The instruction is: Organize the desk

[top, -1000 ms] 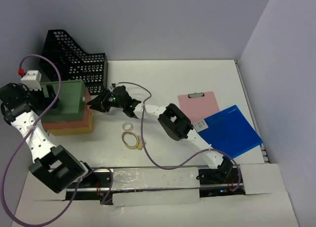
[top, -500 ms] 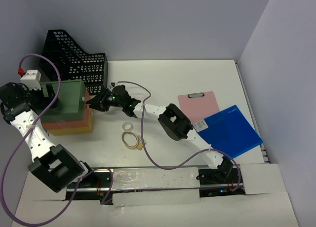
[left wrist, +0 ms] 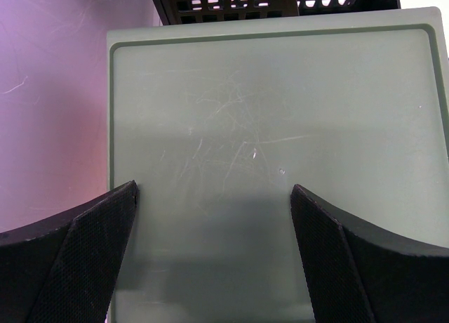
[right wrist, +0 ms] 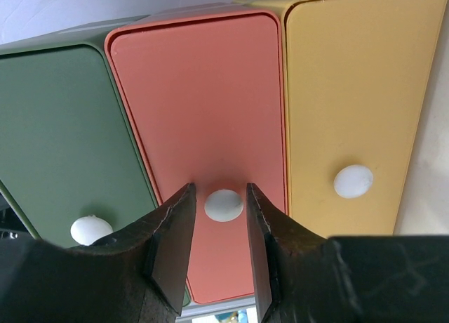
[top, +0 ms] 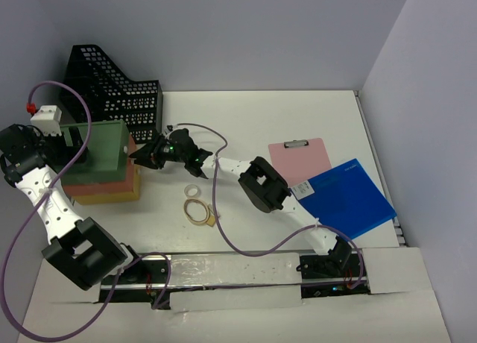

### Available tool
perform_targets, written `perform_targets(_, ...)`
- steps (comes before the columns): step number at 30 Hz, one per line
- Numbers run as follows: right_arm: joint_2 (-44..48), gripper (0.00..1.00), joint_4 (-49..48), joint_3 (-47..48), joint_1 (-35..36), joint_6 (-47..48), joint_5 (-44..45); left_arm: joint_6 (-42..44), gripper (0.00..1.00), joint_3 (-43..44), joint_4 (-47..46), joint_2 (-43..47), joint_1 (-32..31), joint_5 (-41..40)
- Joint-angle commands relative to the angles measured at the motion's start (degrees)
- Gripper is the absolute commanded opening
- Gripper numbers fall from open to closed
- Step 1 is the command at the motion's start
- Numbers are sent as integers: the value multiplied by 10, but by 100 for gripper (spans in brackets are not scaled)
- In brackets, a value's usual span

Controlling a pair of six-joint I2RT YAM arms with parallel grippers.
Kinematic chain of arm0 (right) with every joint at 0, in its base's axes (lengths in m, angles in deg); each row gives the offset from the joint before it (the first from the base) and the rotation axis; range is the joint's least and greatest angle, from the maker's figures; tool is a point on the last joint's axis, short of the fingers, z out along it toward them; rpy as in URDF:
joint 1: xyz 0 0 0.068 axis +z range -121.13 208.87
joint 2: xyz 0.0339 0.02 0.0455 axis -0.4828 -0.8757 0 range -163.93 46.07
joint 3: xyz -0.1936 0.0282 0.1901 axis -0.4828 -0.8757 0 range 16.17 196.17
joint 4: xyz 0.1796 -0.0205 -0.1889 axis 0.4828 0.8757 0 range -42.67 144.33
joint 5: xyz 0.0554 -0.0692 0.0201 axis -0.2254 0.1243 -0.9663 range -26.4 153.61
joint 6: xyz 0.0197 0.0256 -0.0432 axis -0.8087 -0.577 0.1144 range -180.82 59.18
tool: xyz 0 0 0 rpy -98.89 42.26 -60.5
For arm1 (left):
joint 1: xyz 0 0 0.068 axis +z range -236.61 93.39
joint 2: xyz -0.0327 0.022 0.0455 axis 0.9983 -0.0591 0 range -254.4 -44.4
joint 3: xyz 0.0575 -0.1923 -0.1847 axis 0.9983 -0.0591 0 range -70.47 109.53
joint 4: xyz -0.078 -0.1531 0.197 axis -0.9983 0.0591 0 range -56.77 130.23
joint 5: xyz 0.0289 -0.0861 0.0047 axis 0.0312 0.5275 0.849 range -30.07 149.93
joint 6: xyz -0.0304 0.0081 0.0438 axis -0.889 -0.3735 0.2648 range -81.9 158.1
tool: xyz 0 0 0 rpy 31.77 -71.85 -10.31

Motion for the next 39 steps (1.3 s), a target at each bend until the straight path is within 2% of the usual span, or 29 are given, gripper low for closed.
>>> perform_targets(1,16,42,-6,5,21,7,-24,6,96,-9,79,-21,1,-27)
perform_targets(14,27,39,-11,-13,24,15,-21,9,96,-8,83,-18,0,-30)
perform_targets(17,25,28,-11,-10,23,14,-21,10,96,-7,85,-18,0,-30)
perform_targets(18,25,20,-12,-7,23,13,-21,10,96,-8,84,-18,0,-30)
perform_targets(20,29,11,-19,-15,23,10,-21,9,96,-8,84,-18,0,-32)
perform_targets(22,39,5,-27,-40,21,9,-18,10,96,-7,86,-17,0,-35)
perform_targets(25,63,0,-41,-71,17,15,-14,14,96,-4,89,-16,0,-35)
perform_targets(31,117,0,-59,-150,-4,51,-17,14,96,-4,88,-15,0,-39)
perform_targets(39,236,0,-86,-309,-45,113,-23,10,96,-3,89,-16,0,-42)
